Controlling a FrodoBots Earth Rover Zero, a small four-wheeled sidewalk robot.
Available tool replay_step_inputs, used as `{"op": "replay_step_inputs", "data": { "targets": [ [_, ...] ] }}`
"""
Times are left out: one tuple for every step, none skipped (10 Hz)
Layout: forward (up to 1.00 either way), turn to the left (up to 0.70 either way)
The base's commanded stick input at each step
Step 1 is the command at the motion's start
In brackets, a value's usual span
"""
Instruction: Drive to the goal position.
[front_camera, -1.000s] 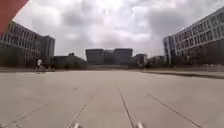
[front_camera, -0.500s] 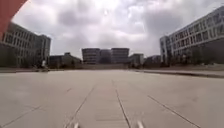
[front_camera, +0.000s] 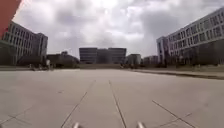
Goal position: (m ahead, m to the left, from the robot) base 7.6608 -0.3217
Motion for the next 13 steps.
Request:
{"op": "replay_step_inputs", "data": {
  "targets": [
    [0.60, 0.00],
    [0.60, 0.00],
    [0.60, 0.01],
    [0.60, 0.09],
    [0.60, 0.13],
    [0.60, 0.07],
    [0.60, 0.00],
    [0.60, 0.00],
    [0.60, 0.00],
    [0.60, 0.00],
    [0.60, 0.00],
    [0.60, 0.00],
    [0.60, 0.00]
  ]
}}
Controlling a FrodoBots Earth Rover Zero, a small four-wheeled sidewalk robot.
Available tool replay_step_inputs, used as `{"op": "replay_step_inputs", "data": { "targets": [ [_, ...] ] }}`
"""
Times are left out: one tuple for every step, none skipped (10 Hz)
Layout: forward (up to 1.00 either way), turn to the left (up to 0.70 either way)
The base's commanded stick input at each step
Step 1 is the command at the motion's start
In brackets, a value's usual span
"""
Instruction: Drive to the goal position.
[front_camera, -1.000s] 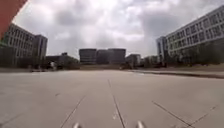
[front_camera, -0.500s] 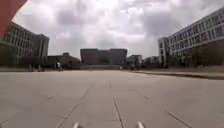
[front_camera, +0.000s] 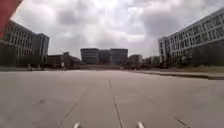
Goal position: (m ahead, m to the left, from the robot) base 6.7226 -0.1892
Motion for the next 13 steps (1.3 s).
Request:
{"op": "replay_step_inputs", "data": {
  "targets": [
    [0.60, 0.00],
    [0.60, 0.00],
    [0.60, 0.00],
    [0.60, 0.00],
    [0.60, 0.00],
    [0.60, 0.00],
    [0.60, 0.00],
    [0.60, 0.00],
    [0.60, 0.00],
    [0.60, 0.00],
    [0.60, 0.00],
    [0.60, 0.06],
    [0.60, 0.15]
  ]
}}
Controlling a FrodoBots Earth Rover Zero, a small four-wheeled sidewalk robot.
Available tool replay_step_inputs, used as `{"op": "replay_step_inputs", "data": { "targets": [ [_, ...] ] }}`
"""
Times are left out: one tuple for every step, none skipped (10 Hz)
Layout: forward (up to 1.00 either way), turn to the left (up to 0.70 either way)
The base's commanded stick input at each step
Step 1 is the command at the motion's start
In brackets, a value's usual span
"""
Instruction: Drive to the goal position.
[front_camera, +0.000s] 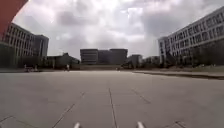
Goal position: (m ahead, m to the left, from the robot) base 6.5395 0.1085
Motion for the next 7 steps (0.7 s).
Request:
{"op": "replay_step_inputs", "data": {
  "targets": [
    [0.60, 0.14],
    [0.60, 0.06],
    [0.60, 0.00],
    [0.60, 0.00],
    [0.60, 0.00],
    [0.60, 0.00],
    [0.60, 0.00]
  ]
}}
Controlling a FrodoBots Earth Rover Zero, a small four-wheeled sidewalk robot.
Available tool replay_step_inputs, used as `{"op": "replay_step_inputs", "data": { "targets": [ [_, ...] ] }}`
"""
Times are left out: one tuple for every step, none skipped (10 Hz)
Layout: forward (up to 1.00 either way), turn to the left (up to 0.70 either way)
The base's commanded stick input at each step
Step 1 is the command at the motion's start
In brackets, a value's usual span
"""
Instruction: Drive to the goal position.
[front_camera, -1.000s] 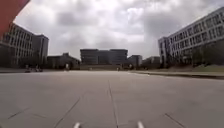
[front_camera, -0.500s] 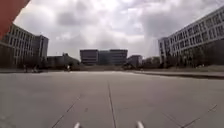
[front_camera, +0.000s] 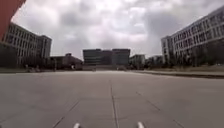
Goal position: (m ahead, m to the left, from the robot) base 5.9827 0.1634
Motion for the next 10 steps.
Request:
{"op": "replay_step_inputs", "data": {
  "targets": [
    [0.60, 0.00],
    [0.60, 0.00],
    [0.60, 0.00],
    [0.60, 0.00],
    [0.60, 0.00],
    [0.60, 0.00],
    [0.60, 0.00],
    [0.60, 0.00],
    [0.60, 0.00],
    [0.60, 0.00]
  ]
}}
